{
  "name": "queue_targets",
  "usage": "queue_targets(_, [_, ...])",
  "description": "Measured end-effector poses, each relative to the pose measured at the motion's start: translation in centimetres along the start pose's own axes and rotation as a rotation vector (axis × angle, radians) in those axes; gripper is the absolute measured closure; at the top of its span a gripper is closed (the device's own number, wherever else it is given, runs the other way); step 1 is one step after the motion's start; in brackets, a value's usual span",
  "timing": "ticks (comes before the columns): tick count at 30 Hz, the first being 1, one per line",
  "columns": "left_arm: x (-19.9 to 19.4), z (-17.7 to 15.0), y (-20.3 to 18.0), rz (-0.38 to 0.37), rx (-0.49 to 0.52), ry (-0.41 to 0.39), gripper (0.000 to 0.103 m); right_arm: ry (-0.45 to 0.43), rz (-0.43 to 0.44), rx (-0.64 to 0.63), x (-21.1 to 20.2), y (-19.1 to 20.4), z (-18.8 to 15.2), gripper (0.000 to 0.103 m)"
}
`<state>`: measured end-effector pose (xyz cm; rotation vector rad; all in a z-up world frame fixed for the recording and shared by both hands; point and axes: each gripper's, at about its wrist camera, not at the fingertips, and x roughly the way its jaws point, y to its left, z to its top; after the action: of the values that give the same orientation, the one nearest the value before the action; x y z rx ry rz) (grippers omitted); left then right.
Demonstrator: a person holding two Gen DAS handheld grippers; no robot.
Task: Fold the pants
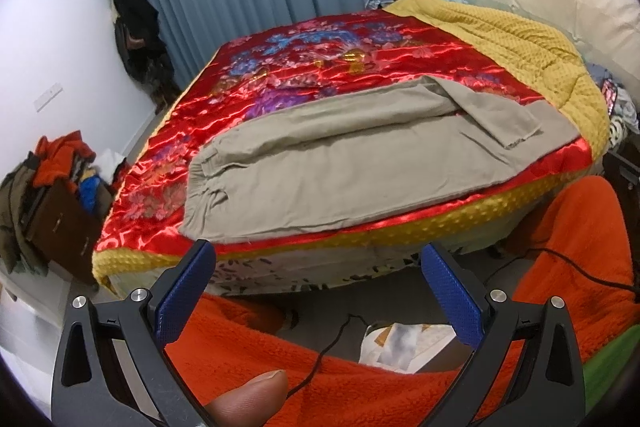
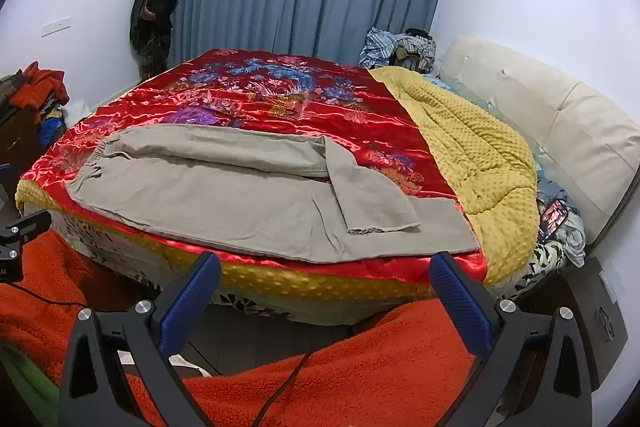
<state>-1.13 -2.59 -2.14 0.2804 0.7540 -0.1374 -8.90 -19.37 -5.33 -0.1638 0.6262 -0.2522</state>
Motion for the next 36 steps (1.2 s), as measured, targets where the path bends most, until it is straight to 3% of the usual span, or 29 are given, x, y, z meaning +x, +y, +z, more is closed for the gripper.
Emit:
queue_targets(19, [-0.1, -0.1, 0.2, -0.007, -0.007, -0.002, 0.000, 0.013, -0.003, 0.001, 0.5, 0.1, -0.6, 0.000])
queue_targets(36, [0.2, -0.4, 0.0, -0.012, -0.025, 0.011, 0.000, 0.057, -0.072, 0.004, 1.4, -0.5, -0.6, 0.000])
